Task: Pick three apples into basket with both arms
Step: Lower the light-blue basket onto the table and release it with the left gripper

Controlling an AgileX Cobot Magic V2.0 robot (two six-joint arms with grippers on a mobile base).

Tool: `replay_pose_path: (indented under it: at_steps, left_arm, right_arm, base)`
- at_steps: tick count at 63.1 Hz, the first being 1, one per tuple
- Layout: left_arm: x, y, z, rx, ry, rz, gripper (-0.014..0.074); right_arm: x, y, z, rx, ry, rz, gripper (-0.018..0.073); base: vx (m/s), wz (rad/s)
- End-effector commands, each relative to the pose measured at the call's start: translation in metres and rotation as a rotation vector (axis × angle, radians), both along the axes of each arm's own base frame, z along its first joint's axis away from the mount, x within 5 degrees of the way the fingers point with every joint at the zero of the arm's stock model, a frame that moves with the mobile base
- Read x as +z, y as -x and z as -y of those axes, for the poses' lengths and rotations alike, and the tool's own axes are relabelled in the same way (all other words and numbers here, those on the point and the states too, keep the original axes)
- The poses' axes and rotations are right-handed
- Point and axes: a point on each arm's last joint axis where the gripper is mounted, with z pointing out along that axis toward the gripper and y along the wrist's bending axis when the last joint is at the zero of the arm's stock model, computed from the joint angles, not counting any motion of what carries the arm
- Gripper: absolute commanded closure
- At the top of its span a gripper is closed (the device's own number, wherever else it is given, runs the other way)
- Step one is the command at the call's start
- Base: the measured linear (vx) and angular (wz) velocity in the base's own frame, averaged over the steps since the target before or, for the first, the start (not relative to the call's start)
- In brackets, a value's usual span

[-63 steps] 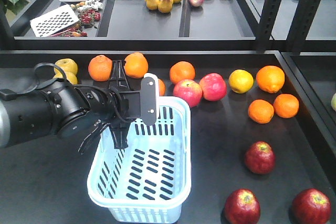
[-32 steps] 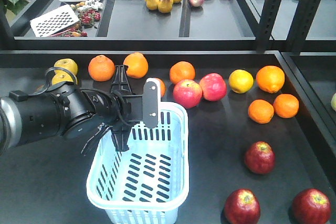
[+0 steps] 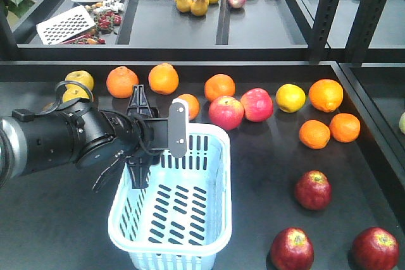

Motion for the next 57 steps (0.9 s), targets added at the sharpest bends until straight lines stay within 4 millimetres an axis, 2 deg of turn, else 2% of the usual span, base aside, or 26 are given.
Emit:
replay_pose_path:
  at_steps: [1,6,10,22,31,41,47,57]
  left_arm:
    - [0.026,0.0,0.002,0.0,0.072,0.072,-0.0009]
    - [0.028,0.0,0.002,0.001,0.075,0.074,-0.0101]
    - [0.032,0.002,0.001,0.004,0.083,0.082,-0.0136]
    - [0.06,0.013,-0.008,0.064,0.142,0.101,-0.0115]
    - [0.084,0.031,-0.021,0.139,0.192,0.063,-0.0088]
    - [0.125,0.056,-0.037,0.217,0.342,0.087,-0.0057]
    - [0.148,0.072,-0.049,0.288,0.453,0.107,-0.0039]
    - [0.177,0.09,-0.088,0.51,0.664,0.123,-0.0026]
  right_arm:
    - [0.004,0.0,0.0,0.0,0.012,0.079,0.0568]
    - [0.004,0.0,0.0,0.0,0.012,0.079,0.0568]
    - [0.004,0.0,0.0,0.0,0.012,0.079,0.0568]
    - [0.004,0.0,0.0,0.0,0.012,0.079,0.0568]
    - [0.004,0.0,0.0,0.0,0.012,0.079,0.0568]
    - [0.004,0.0,0.0,0.0,0.012,0.079,0.0568]
    - [0.004,0.0,0.0,0.0,0.012,0.079,0.0568]
    - [0.004,0.0,0.0,0.0,0.012,0.079,0.0568]
  base:
    - [0.0,0.0]
    - [0.0,0.0]
    - [0.0,0.0]
    - [0.0,0.0]
    - [0.0,0.0]
    - [0.0,0.0]
    - [0.0,0.0]
    - [0.0,0.0]
